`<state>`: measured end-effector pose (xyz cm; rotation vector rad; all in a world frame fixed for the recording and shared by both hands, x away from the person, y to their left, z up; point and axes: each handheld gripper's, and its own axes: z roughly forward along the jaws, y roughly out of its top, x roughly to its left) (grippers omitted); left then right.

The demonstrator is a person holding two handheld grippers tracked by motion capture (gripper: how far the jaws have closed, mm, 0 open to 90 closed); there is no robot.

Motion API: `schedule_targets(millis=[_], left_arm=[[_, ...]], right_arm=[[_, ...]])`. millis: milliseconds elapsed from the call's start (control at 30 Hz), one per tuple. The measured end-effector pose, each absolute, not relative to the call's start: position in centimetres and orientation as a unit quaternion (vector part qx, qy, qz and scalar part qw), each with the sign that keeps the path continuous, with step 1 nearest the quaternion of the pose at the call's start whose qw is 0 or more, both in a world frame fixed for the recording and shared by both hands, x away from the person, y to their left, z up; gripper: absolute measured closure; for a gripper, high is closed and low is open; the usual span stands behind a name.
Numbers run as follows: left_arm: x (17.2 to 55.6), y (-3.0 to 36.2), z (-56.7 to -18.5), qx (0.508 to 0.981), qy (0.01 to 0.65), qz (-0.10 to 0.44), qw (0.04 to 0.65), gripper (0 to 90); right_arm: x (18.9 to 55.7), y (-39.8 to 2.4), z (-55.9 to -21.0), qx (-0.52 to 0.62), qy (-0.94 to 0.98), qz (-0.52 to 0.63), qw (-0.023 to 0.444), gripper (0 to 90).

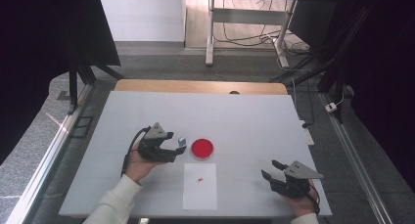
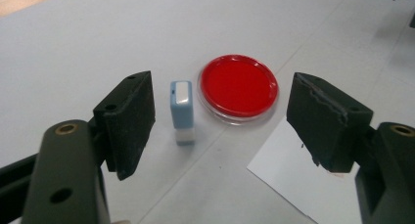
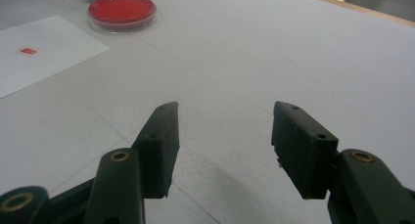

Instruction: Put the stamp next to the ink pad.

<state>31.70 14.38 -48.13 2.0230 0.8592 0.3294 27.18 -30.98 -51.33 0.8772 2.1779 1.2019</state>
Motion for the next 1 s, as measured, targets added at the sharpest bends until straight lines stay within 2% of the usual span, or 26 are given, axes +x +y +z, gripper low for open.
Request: schedule_targets(millis=[367, 667, 1000], left_arm=[[27.6, 16.9, -48.1, 0.808, 0.348, 0.138, 0.456, 25.4], [23.2, 19.7, -50.0, 0.802, 0.358, 0.143, 0.456, 25.6], [21.5, 21.3, -51.4, 0.802, 0.364, 0.147, 0.45, 25.8]], right_arm=[[27.7, -31.3, -51.3, 0.301, 0.802, 0.453, 0.247, 41.7], [28.1, -31.5, -51.2, 0.288, 0.804, 0.462, 0.238, 41.4], [28.8, -31.8, -51.5, 0.282, 0.809, 0.461, 0.23, 40.8]])
